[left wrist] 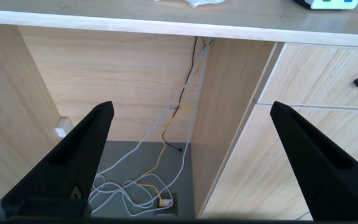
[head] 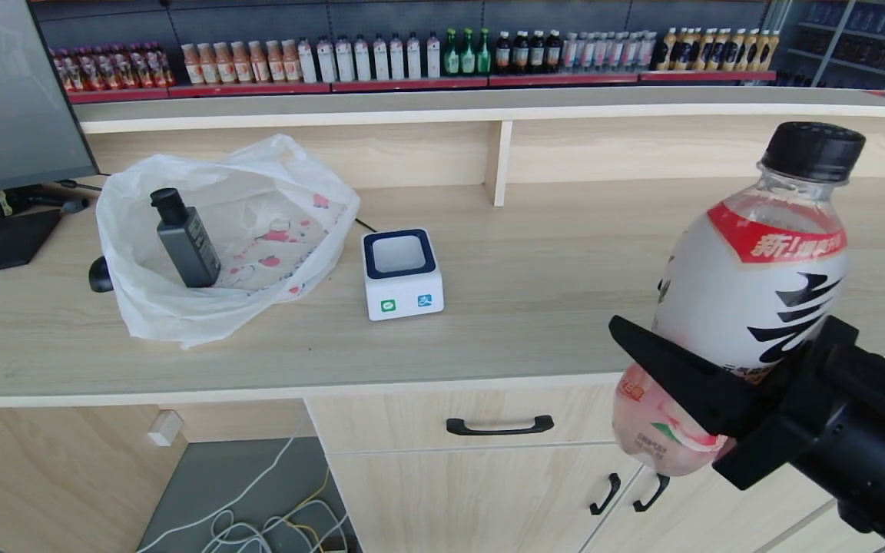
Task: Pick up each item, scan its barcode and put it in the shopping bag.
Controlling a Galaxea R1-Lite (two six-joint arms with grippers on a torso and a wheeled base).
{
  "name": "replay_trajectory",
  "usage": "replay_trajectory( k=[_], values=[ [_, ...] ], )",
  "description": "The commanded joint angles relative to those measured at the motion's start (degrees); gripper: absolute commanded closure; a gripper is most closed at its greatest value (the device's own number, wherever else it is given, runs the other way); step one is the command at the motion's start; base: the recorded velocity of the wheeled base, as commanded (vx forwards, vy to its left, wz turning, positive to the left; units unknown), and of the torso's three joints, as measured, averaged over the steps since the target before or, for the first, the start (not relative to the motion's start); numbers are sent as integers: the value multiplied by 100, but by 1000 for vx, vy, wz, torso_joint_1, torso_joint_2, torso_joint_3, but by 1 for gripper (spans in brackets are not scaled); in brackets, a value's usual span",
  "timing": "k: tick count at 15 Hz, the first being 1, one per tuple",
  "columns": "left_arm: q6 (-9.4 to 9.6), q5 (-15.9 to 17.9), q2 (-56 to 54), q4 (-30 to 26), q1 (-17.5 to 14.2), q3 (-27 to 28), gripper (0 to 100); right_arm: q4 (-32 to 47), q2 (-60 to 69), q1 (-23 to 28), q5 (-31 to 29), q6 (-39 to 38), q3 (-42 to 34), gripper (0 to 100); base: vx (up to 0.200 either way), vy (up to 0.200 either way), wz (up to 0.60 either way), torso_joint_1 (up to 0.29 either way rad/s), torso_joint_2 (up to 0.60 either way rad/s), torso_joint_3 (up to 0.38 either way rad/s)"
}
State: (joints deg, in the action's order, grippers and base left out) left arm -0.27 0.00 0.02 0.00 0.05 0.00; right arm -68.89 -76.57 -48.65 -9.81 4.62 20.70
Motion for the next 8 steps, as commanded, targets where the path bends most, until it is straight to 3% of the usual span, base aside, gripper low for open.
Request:
replay_trajectory(
  k=[1,8],
  values=[
    [0,0,-2,0,-5,0,0,-11,-148,-294,6,250,-84,100,0,0,0,0,0,0],
    [-8,0,-2,0,4,0,0,-81,-403,-1911,6,2280,66,100,0,0,0,0,0,0]
  ],
)
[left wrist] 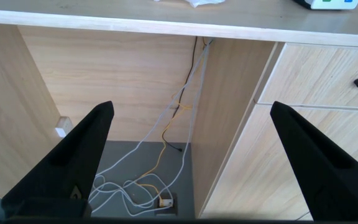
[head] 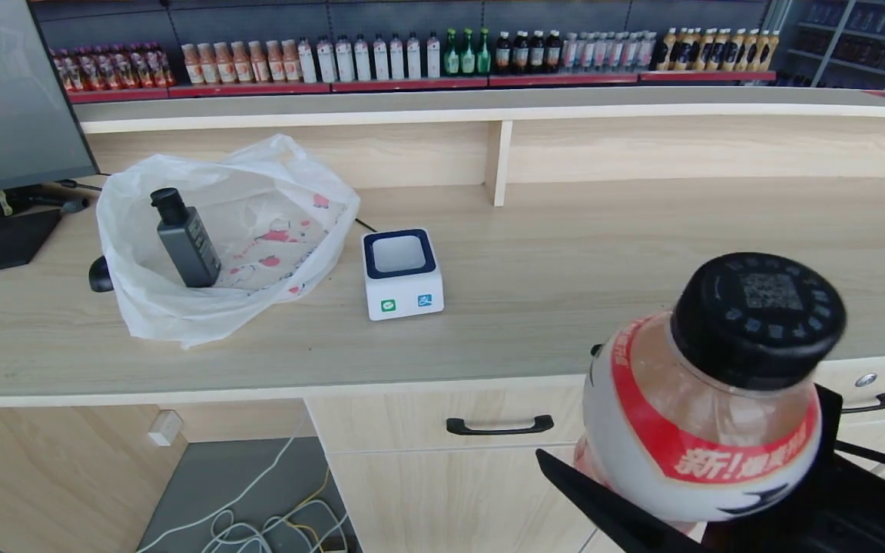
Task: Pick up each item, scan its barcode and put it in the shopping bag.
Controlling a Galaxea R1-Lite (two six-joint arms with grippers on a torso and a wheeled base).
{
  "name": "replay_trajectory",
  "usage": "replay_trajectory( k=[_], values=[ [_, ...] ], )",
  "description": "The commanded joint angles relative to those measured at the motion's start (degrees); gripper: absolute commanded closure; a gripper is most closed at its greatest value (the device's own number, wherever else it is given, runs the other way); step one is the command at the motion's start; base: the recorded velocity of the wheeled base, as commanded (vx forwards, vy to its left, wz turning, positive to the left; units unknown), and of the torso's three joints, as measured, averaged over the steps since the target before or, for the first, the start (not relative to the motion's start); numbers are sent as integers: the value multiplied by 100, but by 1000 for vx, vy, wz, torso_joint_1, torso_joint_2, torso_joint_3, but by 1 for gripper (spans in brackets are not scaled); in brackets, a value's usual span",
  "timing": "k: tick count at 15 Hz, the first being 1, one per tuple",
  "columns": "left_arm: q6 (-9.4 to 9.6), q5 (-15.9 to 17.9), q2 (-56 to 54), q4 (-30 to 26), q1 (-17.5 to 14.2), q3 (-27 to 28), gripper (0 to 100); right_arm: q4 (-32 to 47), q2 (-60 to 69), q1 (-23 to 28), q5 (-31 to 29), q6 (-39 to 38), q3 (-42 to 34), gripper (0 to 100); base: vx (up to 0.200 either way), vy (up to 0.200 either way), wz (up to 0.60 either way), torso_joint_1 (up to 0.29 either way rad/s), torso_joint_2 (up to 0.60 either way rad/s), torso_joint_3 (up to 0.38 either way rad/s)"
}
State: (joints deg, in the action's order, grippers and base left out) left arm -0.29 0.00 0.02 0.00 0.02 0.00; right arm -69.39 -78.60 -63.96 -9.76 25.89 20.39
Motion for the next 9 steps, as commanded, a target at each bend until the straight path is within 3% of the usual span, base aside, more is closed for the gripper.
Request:
replay_trajectory(
  k=[1,4,6,9],
  values=[
    [-6,0,-2,0,-2,0,0,-163,-287,-468,1,469,219,100,0,0,0,0,0,0],
    [-6,0,-2,0,-2,0,0,-602,-559,-529,27,944,360,100,0,0,0,0,0,0],
    [-6,0,-2,0,-2,0,0,-1226,-849,-837,71,1375,316,100,0,0,0,0,0,0],
    [-6,0,-2,0,6,0,0,-1481,-946,-925,766,2262,307,100,0,0,0,0,0,0]
  ],
)
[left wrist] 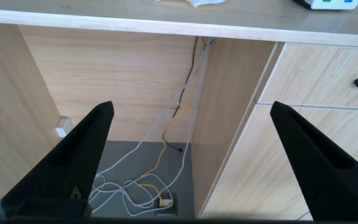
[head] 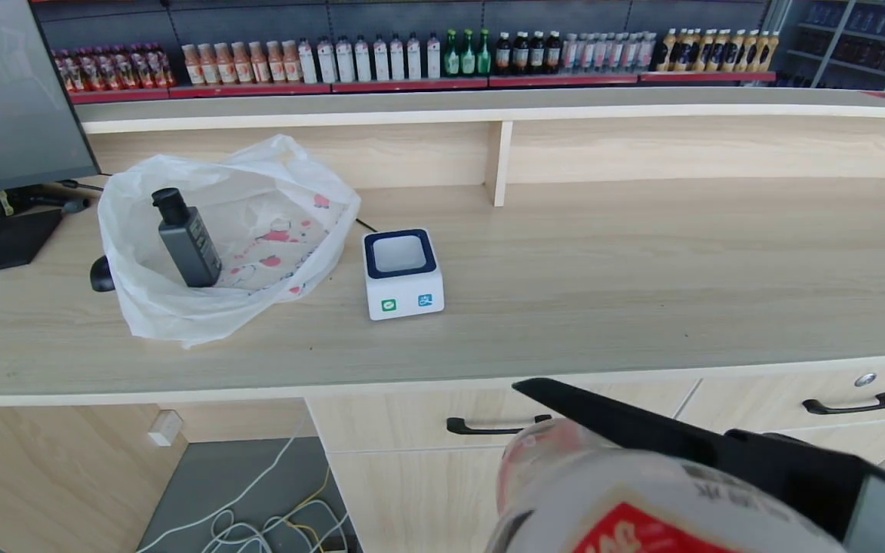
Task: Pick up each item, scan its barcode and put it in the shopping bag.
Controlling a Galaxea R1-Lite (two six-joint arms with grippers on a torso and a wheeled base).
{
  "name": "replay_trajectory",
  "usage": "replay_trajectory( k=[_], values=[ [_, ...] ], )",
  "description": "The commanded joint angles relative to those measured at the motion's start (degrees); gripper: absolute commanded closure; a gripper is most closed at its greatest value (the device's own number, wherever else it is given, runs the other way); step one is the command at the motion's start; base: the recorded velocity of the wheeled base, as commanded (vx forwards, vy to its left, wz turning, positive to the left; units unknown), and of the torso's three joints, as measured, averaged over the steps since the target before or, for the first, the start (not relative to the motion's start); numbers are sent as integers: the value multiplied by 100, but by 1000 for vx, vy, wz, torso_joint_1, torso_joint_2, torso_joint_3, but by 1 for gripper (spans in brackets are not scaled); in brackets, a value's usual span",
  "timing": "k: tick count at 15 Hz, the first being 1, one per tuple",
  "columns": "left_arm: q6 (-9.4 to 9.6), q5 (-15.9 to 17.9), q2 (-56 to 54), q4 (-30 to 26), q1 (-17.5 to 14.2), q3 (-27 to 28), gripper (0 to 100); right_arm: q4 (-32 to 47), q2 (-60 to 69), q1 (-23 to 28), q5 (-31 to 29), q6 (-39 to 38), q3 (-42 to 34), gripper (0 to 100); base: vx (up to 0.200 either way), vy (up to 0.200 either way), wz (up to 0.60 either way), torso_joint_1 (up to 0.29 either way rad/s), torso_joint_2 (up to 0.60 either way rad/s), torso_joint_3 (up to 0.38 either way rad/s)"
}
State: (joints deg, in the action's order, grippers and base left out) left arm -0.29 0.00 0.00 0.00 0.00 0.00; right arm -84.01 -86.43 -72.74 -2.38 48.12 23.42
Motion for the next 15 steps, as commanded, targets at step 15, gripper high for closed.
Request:
replay_trajectory(
  k=[15],
  values=[
    [3,0,0,0,0,0,0,-599,-392,50,1081,2000,-312,100,0,0,0,0,0,0]
  ],
)
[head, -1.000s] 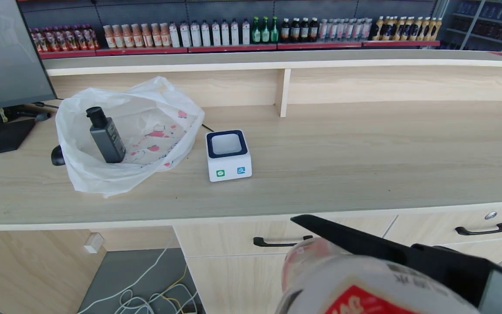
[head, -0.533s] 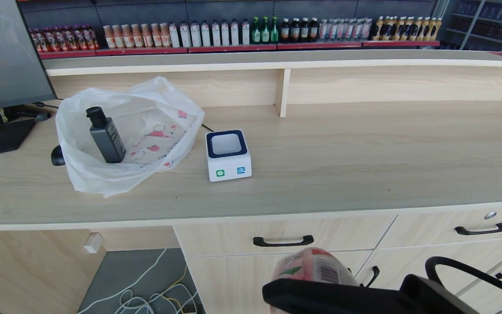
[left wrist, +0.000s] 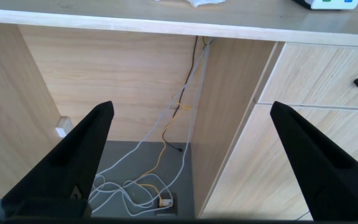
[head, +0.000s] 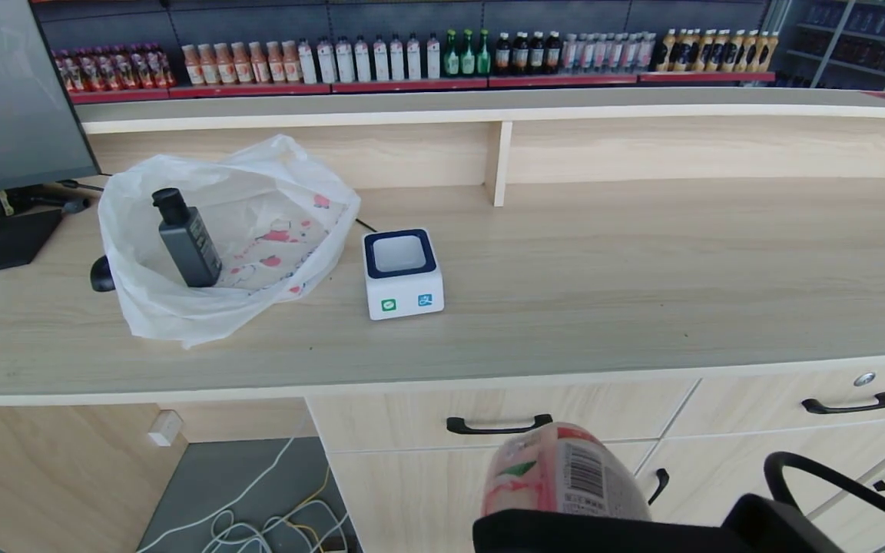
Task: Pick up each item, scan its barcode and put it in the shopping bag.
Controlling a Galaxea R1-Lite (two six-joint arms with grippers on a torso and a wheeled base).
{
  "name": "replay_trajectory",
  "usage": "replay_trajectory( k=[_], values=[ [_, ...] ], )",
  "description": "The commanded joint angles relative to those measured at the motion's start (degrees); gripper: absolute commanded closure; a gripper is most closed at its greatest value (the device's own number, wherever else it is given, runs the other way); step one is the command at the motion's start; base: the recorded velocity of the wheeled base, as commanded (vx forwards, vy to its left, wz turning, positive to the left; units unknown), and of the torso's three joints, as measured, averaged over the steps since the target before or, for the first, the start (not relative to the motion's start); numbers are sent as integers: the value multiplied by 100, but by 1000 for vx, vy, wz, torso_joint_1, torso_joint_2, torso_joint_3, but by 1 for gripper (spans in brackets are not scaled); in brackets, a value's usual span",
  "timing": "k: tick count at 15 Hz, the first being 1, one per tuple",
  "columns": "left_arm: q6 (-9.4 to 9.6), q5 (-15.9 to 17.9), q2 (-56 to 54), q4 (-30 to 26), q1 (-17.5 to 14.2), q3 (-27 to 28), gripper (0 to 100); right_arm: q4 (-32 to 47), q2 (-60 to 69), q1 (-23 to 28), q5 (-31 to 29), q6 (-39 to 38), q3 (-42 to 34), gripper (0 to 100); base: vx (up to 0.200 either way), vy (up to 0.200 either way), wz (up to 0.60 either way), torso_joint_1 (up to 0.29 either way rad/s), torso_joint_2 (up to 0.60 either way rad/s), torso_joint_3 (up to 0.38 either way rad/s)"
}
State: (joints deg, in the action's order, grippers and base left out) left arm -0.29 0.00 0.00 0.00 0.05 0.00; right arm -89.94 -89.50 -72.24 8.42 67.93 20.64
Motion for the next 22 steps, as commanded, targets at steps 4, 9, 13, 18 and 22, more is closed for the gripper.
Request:
replay_trajectory(
  k=[4,9,13,18,22],
  values=[
    [3,0,0,0,4,0,0,-6,-129,96,414,221,10,100,0,0,0,0,0,0],
    [-6,0,0,0,-5,0,0,-6,-146,193,696,661,19,100,0,0,0,0,0,0],
    [-6,0,0,0,-5,0,0,-6,-278,202,713,696,221,100,0,0,0,0,0,0],
    [-6,0,0,0,-5,0,0,-6,-313,210,713,880,256,100,0,0,0,0,0,0],
    [3,0,0,0,4,0,0,-6,-331,263,713,880,221,100,0,0,0,0,0,0]
  ],
)
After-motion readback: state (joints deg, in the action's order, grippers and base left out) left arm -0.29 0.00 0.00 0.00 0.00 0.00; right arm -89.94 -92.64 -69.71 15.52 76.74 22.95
